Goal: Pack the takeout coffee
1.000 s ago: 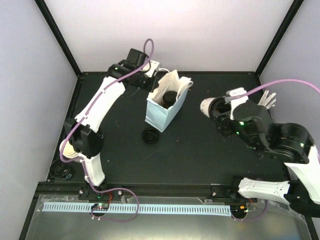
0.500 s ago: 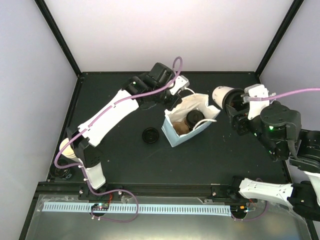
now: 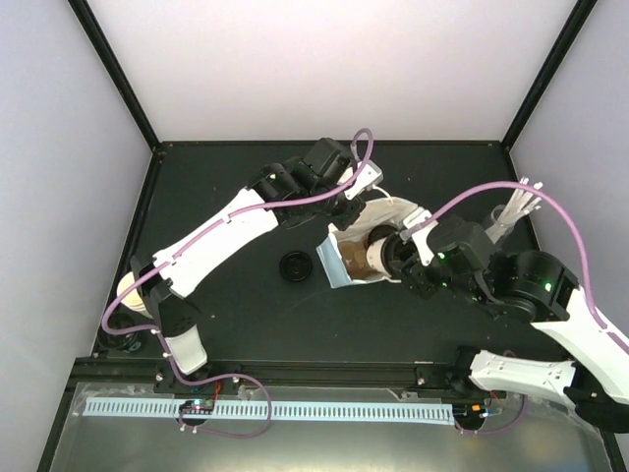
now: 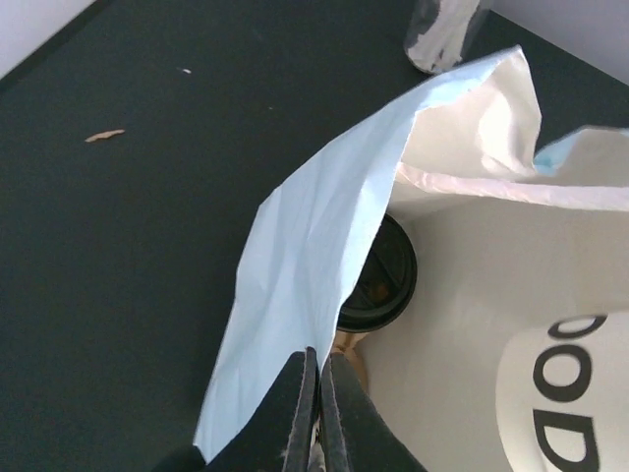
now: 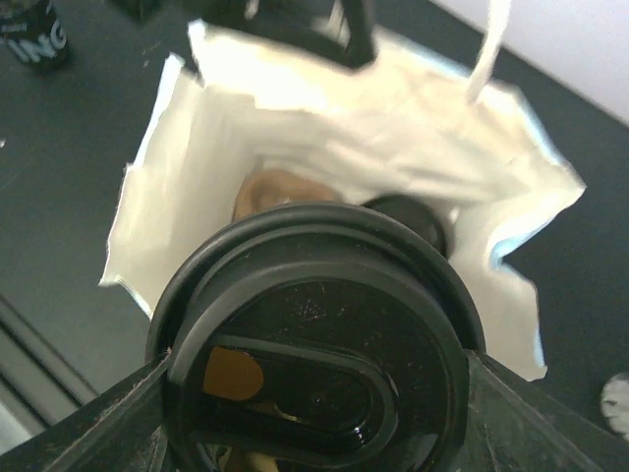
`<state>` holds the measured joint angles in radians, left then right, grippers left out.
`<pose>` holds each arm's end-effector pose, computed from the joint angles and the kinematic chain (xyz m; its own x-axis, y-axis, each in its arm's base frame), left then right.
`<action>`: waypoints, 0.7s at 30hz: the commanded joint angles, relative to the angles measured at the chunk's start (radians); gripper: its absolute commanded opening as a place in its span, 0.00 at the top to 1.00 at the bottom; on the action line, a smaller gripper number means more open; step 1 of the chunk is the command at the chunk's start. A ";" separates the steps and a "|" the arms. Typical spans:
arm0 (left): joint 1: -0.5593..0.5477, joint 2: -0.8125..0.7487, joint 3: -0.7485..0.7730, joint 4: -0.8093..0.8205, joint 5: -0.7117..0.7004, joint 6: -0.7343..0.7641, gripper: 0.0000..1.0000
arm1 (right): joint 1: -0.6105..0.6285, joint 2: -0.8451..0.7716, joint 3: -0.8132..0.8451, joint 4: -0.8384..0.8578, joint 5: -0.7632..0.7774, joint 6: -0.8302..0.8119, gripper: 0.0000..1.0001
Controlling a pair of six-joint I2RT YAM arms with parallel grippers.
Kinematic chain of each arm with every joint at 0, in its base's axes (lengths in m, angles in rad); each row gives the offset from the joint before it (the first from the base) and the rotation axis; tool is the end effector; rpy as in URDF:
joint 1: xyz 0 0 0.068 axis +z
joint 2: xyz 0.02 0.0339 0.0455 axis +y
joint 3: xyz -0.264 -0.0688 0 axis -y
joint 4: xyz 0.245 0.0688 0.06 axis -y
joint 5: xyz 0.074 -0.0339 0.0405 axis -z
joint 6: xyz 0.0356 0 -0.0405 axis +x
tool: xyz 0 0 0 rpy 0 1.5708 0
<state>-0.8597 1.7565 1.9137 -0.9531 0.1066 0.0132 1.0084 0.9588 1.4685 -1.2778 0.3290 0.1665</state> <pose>0.2438 -0.2888 0.3924 -0.4557 0.5491 -0.7006 0.8080 0.5854 -0.0668 0.0792 0.1042 0.4267 -0.4775 -0.4634 -0.7465 -0.6059 0.7889 -0.1022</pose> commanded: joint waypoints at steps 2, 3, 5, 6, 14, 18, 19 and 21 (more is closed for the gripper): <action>-0.014 -0.095 -0.030 0.097 -0.080 0.041 0.99 | 0.001 -0.037 -0.116 0.041 -0.119 0.075 0.42; -0.015 -0.105 -0.039 0.108 -0.088 0.048 0.98 | 0.002 -0.045 -0.149 0.053 -0.126 0.089 0.42; -0.020 -0.123 -0.056 0.120 -0.100 0.061 0.98 | 0.005 -0.058 -0.208 0.063 -0.116 0.113 0.42; -0.024 -0.131 -0.065 0.125 -0.101 0.071 0.98 | 0.007 -0.064 -0.235 0.065 -0.112 0.123 0.42; -0.104 -0.175 -0.193 0.156 -0.143 0.097 0.99 | 0.013 -0.185 -0.304 0.207 0.076 0.183 0.44; -0.139 -0.200 -0.257 0.184 -0.183 0.090 0.98 | 0.013 -0.175 -0.313 0.240 0.220 0.218 0.44; -0.144 -0.206 -0.266 0.187 -0.185 0.084 0.98 | 0.013 -0.165 -0.311 0.224 0.266 0.238 0.44; -0.147 -0.213 -0.279 0.189 -0.186 0.067 0.98 | 0.012 -0.151 -0.297 0.170 0.348 0.298 0.44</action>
<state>-0.9920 1.5944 1.6451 -0.8139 -0.0399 0.0872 1.0161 0.7761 1.1591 -1.0935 0.4702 0.3630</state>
